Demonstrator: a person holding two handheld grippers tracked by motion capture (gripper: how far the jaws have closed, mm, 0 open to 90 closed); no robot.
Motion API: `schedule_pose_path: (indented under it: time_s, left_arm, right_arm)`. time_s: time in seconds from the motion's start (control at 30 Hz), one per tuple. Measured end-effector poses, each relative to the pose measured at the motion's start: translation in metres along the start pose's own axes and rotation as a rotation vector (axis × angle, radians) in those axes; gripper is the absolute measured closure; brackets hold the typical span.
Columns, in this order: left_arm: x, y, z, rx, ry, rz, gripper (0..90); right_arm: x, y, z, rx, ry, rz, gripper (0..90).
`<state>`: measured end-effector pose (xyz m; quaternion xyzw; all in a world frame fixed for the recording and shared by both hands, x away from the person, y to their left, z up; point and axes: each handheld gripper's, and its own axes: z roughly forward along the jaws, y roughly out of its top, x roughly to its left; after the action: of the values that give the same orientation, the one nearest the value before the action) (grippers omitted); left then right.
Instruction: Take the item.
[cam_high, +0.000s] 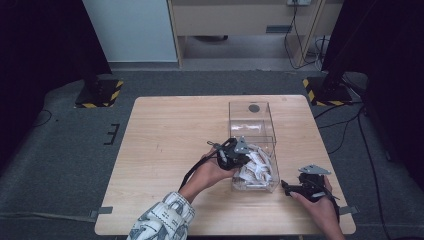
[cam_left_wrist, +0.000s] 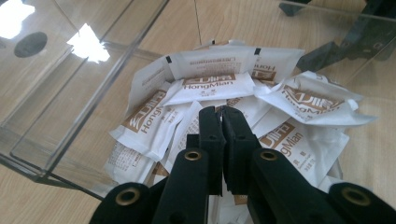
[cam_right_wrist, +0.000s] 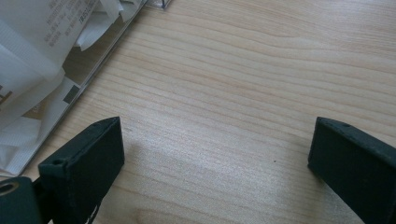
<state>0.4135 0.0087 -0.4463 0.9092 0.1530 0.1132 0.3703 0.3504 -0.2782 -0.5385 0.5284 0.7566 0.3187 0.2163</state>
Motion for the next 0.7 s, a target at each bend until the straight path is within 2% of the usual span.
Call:
schedule_pose_path:
  time_s: [0.13, 0.7]
  left_arm:
    - [0.0, 0.002, -0.005, -0.035, -0.005, -0.009, 88.2]
    - [0.005, 0.002, -0.02, -0.113, -0.057, -0.051, 88.4]
  right_arm:
    - [0.0, 0.0, 0.0, 0.0, 0.0, 0.0, 3.8]
    - [0.0, 0.0, 0.0, 0.0, 0.0, 0.0, 3.8]
